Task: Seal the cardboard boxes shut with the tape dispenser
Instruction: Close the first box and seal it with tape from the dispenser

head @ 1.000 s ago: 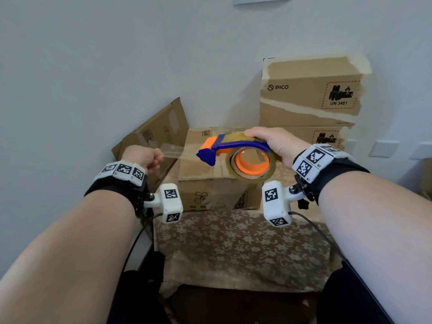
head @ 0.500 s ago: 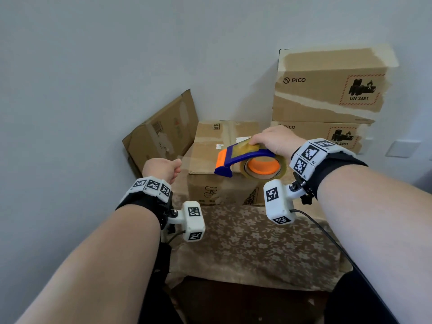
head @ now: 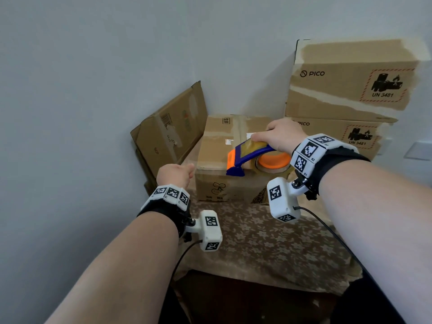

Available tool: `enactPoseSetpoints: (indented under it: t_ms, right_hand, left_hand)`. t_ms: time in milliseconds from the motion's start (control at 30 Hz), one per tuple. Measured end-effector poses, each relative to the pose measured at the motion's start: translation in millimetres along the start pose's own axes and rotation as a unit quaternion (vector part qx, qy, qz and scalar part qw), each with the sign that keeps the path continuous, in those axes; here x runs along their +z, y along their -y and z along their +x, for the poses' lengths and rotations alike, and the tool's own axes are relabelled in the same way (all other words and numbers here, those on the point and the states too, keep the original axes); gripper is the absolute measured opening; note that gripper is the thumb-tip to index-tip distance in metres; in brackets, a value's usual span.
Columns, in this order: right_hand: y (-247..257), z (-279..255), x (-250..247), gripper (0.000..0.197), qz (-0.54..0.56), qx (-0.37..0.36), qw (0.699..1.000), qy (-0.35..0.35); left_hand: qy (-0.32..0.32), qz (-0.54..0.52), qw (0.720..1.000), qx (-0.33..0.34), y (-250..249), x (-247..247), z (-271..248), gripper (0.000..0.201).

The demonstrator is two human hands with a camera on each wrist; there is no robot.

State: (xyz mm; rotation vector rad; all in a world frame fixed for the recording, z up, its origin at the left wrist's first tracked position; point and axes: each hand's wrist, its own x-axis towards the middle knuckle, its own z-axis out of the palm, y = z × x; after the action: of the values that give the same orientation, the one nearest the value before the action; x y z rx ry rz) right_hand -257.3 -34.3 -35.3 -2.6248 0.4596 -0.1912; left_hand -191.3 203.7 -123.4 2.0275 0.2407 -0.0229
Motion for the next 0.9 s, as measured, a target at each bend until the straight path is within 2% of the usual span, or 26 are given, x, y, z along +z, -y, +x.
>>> enactPoseSetpoints:
  t_ms: [300, 600, 800, 900]
  right_hand:
    - [-1, 5, 3, 0.046, -0.014, 0.002, 1.000, 0.010]
    - [0, 4, 5, 0.048, -0.072, 0.012, 0.997, 0.028]
    - [3, 0, 11, 0.038, -0.076, 0.014, 0.997, -0.007]
    - [8, -4, 13, 0.037, -0.083, 0.008, 0.996, -0.018]
  left_hand:
    - [-0.014, 0.015, 1.000, -0.004, 4, 2, 2, 0.029]
    - [-0.010, 0.019, 0.999, -0.028, 6, 3, 5, 0.031]
    - [-0.002, 0.061, 0.998, -0.021, 3, 2, 3, 0.035]
    - [-0.010, 0.077, 0.997, 0.014, 2, 1, 2, 0.032]
